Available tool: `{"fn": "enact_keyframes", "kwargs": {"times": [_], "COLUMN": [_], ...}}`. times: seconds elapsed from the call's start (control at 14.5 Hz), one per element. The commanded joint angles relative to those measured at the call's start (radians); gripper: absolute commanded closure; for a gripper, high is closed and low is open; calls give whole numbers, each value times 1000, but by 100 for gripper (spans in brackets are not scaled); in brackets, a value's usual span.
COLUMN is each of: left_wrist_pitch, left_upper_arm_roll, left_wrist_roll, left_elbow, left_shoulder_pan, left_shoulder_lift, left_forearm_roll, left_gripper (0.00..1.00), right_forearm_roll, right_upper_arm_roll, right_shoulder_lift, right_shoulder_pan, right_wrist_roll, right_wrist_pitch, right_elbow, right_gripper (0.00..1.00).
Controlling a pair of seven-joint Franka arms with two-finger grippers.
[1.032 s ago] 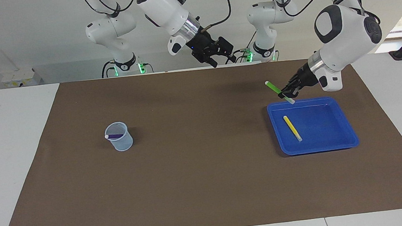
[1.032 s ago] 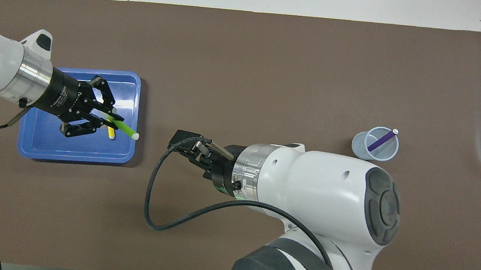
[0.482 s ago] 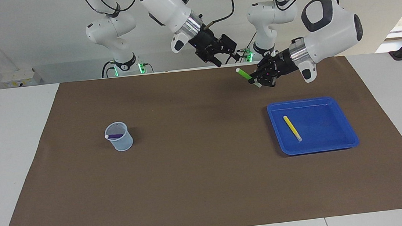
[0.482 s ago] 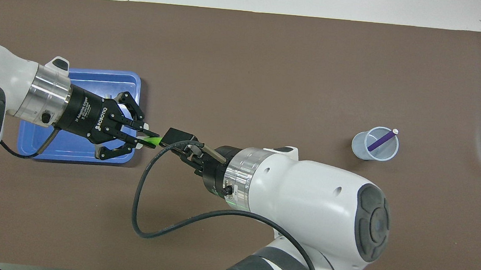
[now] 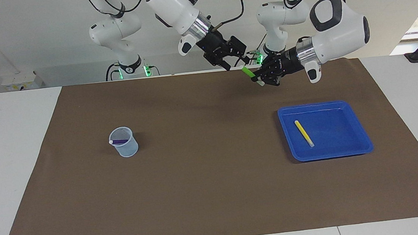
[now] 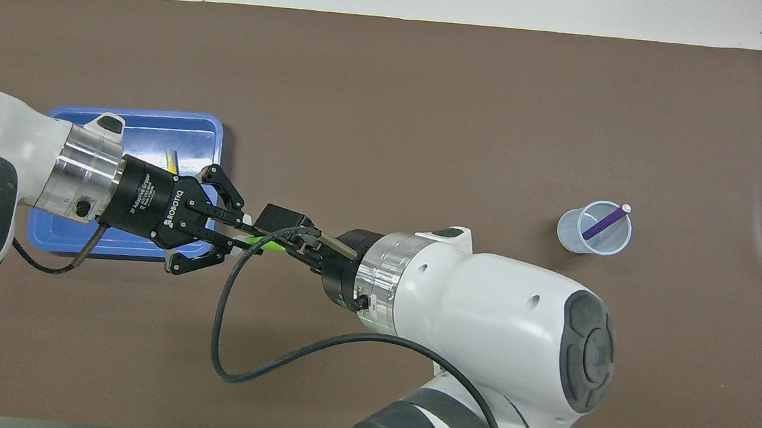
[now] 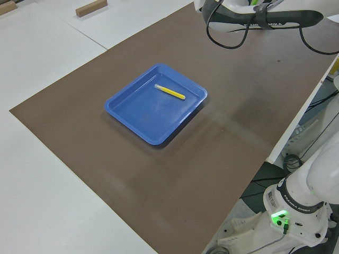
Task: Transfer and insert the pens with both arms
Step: 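Pass the green pen from the left gripper to the right gripper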
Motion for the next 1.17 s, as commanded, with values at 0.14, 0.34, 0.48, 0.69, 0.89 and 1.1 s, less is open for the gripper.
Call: {"fn": "enact_keyframes", "kwargs": {"times": [0.14, 0.34, 0.48, 0.69, 0.89, 1.1], "left_wrist_pitch": [40, 42, 42, 48, 48, 49], "left_upper_arm_roll": [12, 12, 12, 12, 12, 12], "left_wrist_roll": [-17, -17, -17, -18, -18, -18], "left_elbow": [-58, -59, -59, -59, -59, -59], "left_shoulder_pan": [-33, -33, -33, -33, -33, -33], "left_shoulder_lift": [-50, -50, -50, -51, -51, -51], "left_forearm_roll": [-26, -26, -26, -31, -37, -38], "left_gripper": [100, 100, 100, 100, 100, 100], "right_forearm_roll": [1, 1, 1, -4, -4, -4], "right_upper_arm_roll": [2, 2, 2, 2, 2, 2], "right_shoulder_lift": [-3, -4, -7, -9, -11, -11], "right_shoulder_pan": [-5, -4, -5, -5, -5, -7], "right_wrist_roll": [-45, -63, -65, -69, -80, -105], "right_wrist_pitch": [3, -2, -42, -48, -57, -63], "right_elbow": [-8, -8, -8, -8, -8, -8], "right_gripper": [6, 21, 21, 30, 56, 90]}}
